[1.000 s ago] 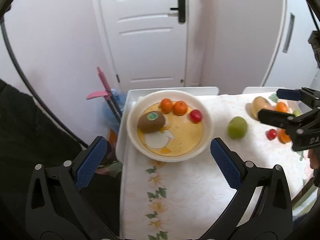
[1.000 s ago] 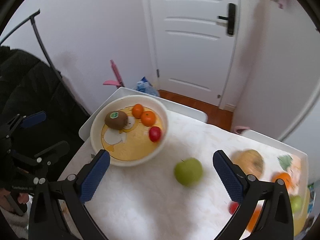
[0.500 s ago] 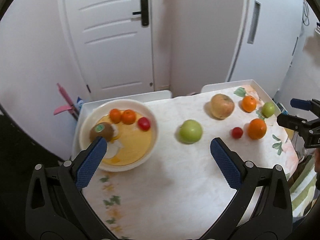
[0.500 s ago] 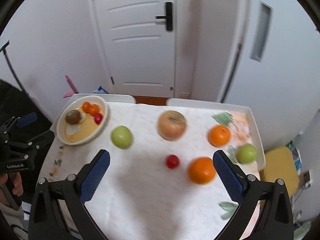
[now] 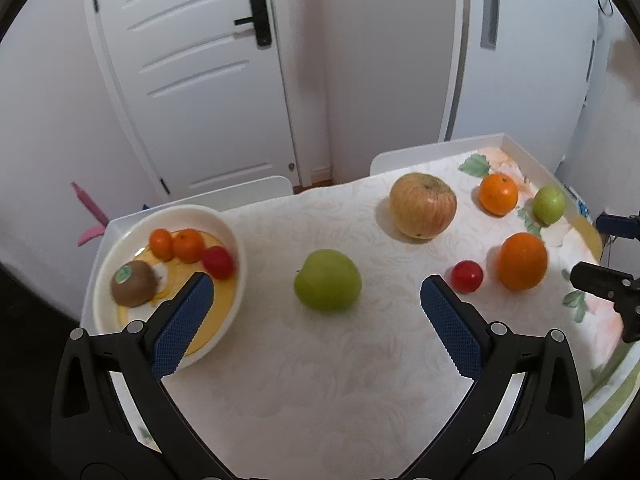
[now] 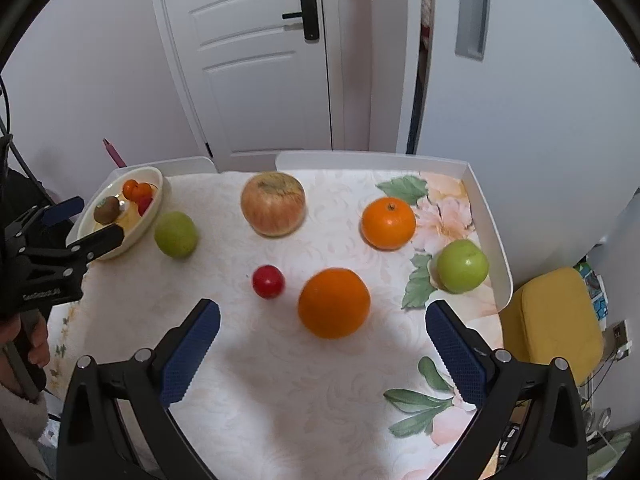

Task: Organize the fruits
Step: 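Move the left gripper to the green apple and grasp it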

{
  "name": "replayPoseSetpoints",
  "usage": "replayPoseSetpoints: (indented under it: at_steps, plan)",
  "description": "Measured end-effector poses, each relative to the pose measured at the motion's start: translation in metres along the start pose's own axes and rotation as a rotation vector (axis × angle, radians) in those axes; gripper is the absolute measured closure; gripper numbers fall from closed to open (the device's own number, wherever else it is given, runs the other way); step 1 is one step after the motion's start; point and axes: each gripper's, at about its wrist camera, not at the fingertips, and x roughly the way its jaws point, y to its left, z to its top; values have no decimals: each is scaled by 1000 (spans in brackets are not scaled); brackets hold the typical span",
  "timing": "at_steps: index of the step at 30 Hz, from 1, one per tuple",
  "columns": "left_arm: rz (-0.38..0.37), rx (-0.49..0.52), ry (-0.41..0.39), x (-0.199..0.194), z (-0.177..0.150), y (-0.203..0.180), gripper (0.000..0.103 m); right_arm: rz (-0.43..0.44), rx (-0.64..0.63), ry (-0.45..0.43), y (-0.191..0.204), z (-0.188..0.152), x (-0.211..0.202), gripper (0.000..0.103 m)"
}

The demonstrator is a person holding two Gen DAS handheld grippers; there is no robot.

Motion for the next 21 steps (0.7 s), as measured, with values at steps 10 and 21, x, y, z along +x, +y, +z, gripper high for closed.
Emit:
replayPoseSetpoints:
  at_steps: [10,21]
  plan:
    - [-21,98,55,62,-13,-8,13,-8,64,26,-5,-15,41,0]
    - [-66,176,89,85,-20,-11,41,-33,131,51,-3,-20,66,8]
